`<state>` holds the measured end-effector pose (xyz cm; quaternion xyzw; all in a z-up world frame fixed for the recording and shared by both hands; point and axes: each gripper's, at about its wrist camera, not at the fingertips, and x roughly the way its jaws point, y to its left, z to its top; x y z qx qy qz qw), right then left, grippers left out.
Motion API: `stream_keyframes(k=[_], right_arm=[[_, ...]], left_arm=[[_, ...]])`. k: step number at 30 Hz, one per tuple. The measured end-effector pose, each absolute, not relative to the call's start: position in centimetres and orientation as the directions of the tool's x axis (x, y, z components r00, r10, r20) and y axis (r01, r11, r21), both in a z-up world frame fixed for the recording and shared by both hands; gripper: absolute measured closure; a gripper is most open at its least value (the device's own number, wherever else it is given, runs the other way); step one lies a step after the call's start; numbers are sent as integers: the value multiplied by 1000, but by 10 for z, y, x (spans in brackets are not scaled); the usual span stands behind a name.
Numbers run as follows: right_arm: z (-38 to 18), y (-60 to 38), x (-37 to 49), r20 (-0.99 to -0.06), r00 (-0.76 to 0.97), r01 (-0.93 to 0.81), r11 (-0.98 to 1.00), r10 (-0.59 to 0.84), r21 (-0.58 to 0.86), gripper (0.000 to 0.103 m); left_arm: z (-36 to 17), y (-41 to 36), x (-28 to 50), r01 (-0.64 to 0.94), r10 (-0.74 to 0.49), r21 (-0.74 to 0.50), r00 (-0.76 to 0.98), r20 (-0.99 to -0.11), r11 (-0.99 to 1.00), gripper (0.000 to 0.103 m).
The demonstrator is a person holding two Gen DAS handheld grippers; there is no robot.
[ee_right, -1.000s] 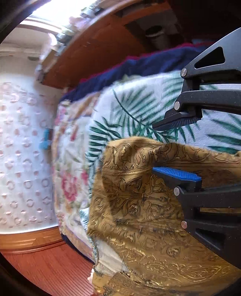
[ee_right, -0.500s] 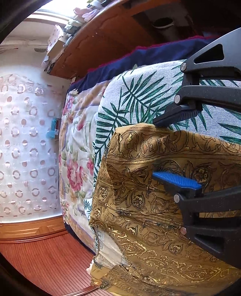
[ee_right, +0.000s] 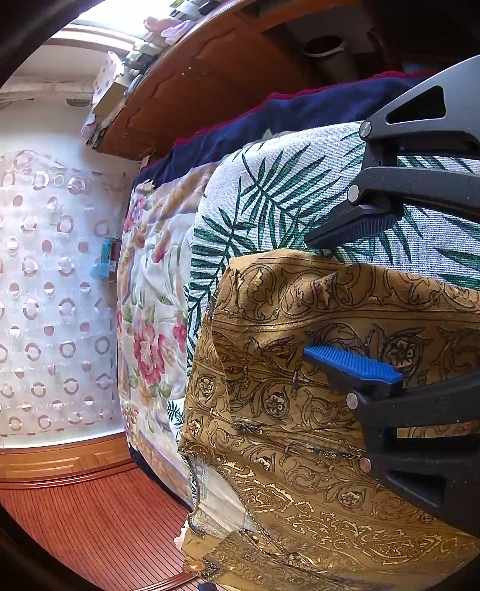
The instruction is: Fold small clothes
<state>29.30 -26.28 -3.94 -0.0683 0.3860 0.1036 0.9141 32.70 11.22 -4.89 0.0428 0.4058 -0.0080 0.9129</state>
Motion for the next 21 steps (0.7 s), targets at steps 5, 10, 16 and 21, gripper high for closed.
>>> stream_keyframes(k=[5, 10, 16, 21], right_arm=[[-39, -263, 293, -720, 681, -242, 969, 137, -45, 46], [-40, -263, 293, -719, 681, -242, 969, 137, -44, 46], [-40, -263, 294, -719, 681, -243, 969, 137, -45, 46], [-40, -263, 294, -719, 682, -242, 969, 137, -45, 46]], left_arm=[[-65, 115, 342, 48, 58, 113, 627, -777, 992, 70], [-54, 117, 339, 57, 67, 138, 653, -754, 989, 97], [-23, 148, 330, -15, 116, 150, 712, -692, 989, 99], [-23, 172, 332, -40, 118, 126, 704, -700, 991, 99]])
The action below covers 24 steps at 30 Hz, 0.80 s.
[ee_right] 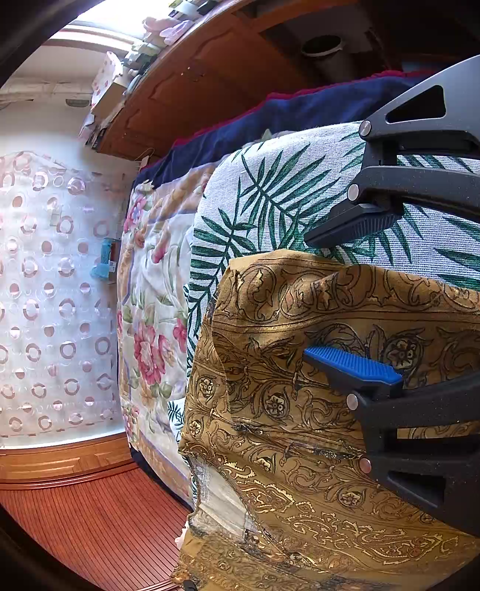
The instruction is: Fold small clothes
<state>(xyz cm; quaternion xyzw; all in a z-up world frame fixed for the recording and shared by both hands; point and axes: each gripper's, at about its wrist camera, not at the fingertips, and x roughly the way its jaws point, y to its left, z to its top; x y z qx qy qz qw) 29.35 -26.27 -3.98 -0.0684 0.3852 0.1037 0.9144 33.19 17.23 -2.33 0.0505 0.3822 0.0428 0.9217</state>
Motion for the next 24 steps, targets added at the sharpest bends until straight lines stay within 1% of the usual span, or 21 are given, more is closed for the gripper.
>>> stream_keyframes(k=[4, 8, 14, 18, 22, 24], right_arm=[[-40, -263, 294, -719, 682, -242, 969, 137, -45, 46], [-40, -263, 294, -718, 681, -243, 969, 140, -41, 46], [-38, -271, 294, -722, 674, -233, 973, 155, -9, 45], [-33, -277, 304, -731, 664, -217, 976, 157, 12, 45], [-33, -275, 320, -746, 637, -237, 970, 197, 54, 45], [-34, -271, 327, -747, 634, -246, 968, 201, 52, 45]], left_arm=[[-32, 171, 333, -39, 117, 126, 699, -706, 991, 99], [-34, 166, 333, -24, 89, 102, 707, -702, 995, 99], [-36, 159, 332, 2, 70, 101, 709, -702, 995, 99], [-38, 157, 333, 10, 57, 91, 711, -700, 996, 99], [-40, 154, 333, 16, 44, 79, 714, -699, 997, 99], [-40, 153, 332, 22, 39, 78, 714, -699, 997, 99]])
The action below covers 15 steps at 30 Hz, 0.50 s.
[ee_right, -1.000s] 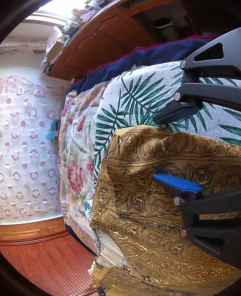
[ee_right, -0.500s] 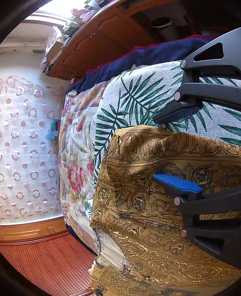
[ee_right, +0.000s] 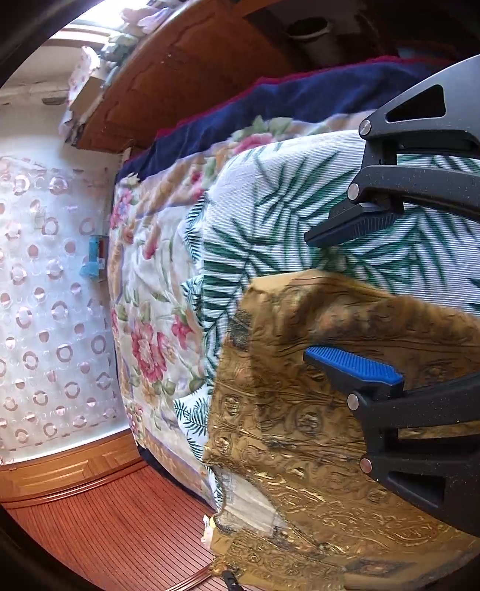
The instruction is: Fold small clothes
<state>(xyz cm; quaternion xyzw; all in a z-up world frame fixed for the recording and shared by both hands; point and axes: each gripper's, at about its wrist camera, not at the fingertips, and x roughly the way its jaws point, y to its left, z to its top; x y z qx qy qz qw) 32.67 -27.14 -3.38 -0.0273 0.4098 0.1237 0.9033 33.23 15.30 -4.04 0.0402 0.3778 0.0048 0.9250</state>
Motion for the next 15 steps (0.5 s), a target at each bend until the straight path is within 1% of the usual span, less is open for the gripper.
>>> stream_keyframes(k=[1, 2, 3, 4, 5, 7, 8, 11, 15], right_arm=[[-34, -268, 328, -747, 632, -254, 966, 204, 48, 50], [-34, -264, 330, -746, 631, -274, 961, 215, 45, 57], [-34, -259, 331, -745, 629, -291, 956, 222, 39, 69], [-35, -253, 332, -747, 628, -306, 952, 220, 23, 86], [-36, -252, 333, -749, 623, -320, 947, 227, 21, 96], [-31, -246, 328, -734, 631, -344, 939, 249, 23, 98], [-25, -242, 321, -717, 652, -353, 935, 248, 3, 98], [-3, -236, 297, -656, 695, -382, 924, 294, 10, 98], [25, -235, 257, -584, 752, -384, 923, 304, -13, 98]], left_arm=[[-39, 151, 331, 25, 36, 77, 717, -696, 997, 99], [-38, 151, 329, 29, 31, 75, 720, -693, 997, 99], [-36, 149, 327, 35, 23, 71, 726, -688, 997, 99], [-33, 147, 324, 42, 13, 64, 731, -682, 997, 99], [-29, 145, 320, 49, 2, 57, 737, -676, 997, 99], [-19, 140, 311, 63, -13, 52, 751, -660, 997, 99], [-13, 136, 304, 74, -23, 51, 760, -649, 996, 99], [6, 127, 284, 95, -43, 52, 788, -614, 994, 100], [32, 119, 249, 115, -73, 41, 827, -558, 992, 100]])
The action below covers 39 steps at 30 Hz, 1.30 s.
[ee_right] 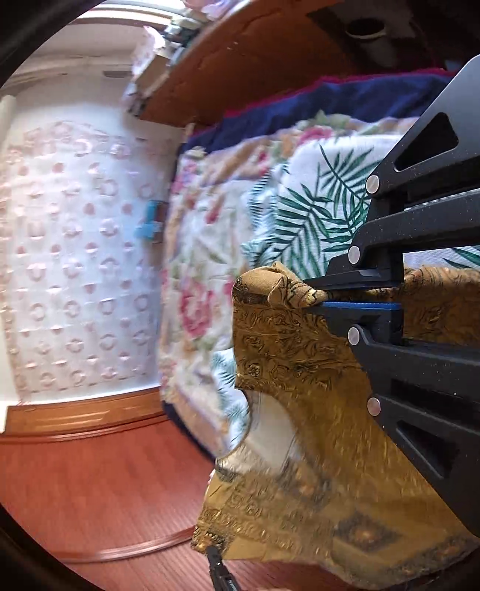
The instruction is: Fold small clothes
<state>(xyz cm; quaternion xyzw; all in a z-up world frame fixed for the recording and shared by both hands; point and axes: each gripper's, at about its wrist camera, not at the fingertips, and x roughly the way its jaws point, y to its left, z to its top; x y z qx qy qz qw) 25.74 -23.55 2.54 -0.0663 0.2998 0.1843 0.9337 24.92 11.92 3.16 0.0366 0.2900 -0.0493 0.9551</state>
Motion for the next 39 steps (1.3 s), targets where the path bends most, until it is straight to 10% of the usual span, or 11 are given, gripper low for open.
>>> stream_keyframes(k=[19, 39], right_arm=[[30, -279, 41, -470, 822, -378, 925, 322, -27, 99], [0, -306, -45, -625, 735, -345, 939, 265, -7, 99]], left_arm=[[33, 158, 48, 39, -48, -29, 891, -451, 999, 100], [-22, 161, -38, 27, -46, -42, 838, -544, 999, 90]])
